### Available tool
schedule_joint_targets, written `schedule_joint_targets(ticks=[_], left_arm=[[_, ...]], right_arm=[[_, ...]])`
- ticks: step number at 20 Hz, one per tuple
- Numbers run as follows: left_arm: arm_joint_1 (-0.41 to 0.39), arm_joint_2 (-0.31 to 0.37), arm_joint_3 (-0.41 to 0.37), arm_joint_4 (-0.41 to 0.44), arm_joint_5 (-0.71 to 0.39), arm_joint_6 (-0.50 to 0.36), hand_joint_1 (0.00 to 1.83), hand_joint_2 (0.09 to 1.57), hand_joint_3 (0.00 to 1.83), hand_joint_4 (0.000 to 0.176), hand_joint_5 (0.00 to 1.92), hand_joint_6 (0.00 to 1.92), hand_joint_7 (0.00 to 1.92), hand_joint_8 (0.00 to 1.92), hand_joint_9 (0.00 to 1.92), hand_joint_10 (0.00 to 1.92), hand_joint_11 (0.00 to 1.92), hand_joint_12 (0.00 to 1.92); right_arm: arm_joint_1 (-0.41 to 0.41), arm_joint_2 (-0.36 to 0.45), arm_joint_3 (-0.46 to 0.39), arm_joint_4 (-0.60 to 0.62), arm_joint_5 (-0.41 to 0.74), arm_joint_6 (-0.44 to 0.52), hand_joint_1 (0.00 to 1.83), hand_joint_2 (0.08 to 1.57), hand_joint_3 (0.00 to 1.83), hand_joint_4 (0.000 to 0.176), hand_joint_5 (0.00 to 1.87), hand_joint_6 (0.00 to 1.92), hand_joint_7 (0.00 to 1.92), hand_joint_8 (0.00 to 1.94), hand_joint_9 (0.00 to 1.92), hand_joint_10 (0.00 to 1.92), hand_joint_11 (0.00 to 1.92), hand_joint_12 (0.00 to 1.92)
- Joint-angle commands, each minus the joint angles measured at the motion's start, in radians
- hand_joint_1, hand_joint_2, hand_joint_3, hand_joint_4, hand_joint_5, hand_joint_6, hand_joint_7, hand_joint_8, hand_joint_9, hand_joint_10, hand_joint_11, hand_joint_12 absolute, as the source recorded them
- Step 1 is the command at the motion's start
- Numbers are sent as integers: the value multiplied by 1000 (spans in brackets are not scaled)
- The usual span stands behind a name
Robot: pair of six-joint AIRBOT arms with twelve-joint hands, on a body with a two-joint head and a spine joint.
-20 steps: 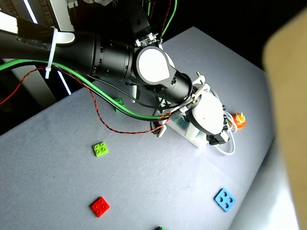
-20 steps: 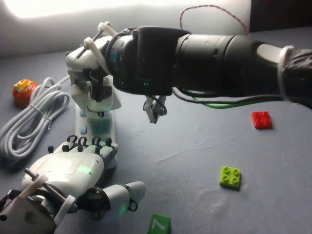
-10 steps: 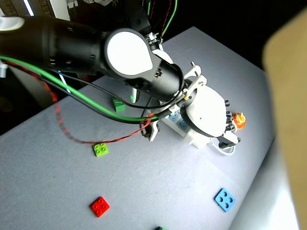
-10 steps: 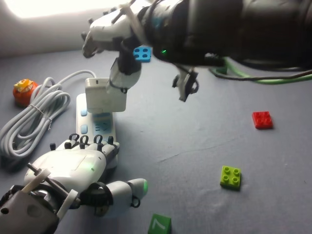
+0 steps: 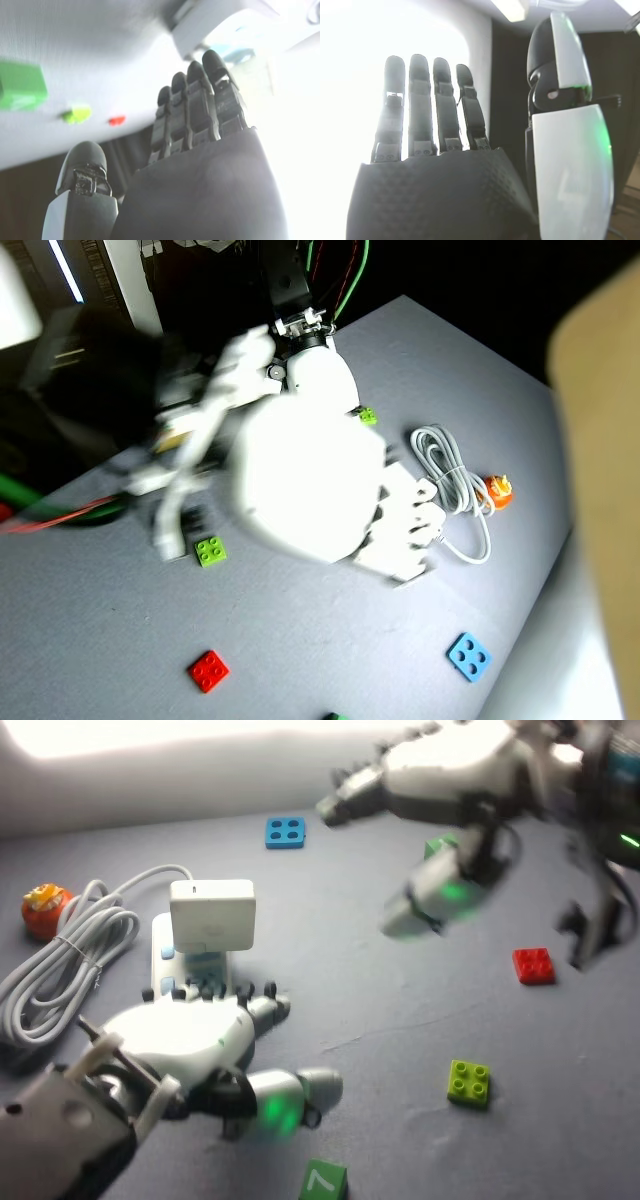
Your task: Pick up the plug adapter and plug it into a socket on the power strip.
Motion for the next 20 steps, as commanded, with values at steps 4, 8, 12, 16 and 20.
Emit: schedule_joint_targets(ticks=[4,8,12,16,20], left_arm=[[-56,58,6,57,18,24,0,1260,0,0,167,1,229,4,224,6,0,652],[-99,119,11,57,97,30,0,1256,0,0,190,7,253,8,245,9,0,681],[-120,158,18,57,163,30,0,1272,0,0,431,52,566,87,511,104,0,933],[-134,171,21,57,192,30,109,1268,0,0,36,1565,52,1807,49,1865,0,1874],[-167,171,35,57,222,31,215,1255,0,0,13,1919,31,1921,167,1921,274,1921]], right_arm=[[-38,86,-46,-20,190,30,938,975,0,0,253,0,293,0,300,0,0,1001],[-119,113,-44,-20,268,46,909,969,0,0,248,0,286,0,285,0,0,973],[-177,114,-41,-20,345,-66,880,962,4,0,442,5,519,66,448,245,0,1310],[-218,114,-41,-20,356,-125,841,957,3,0,590,62,297,970,277,1197,96,1542],[-219,116,-41,-20,356,-135,702,1013,5,0,281,1181,183,1653,236,1872,270,1914]])
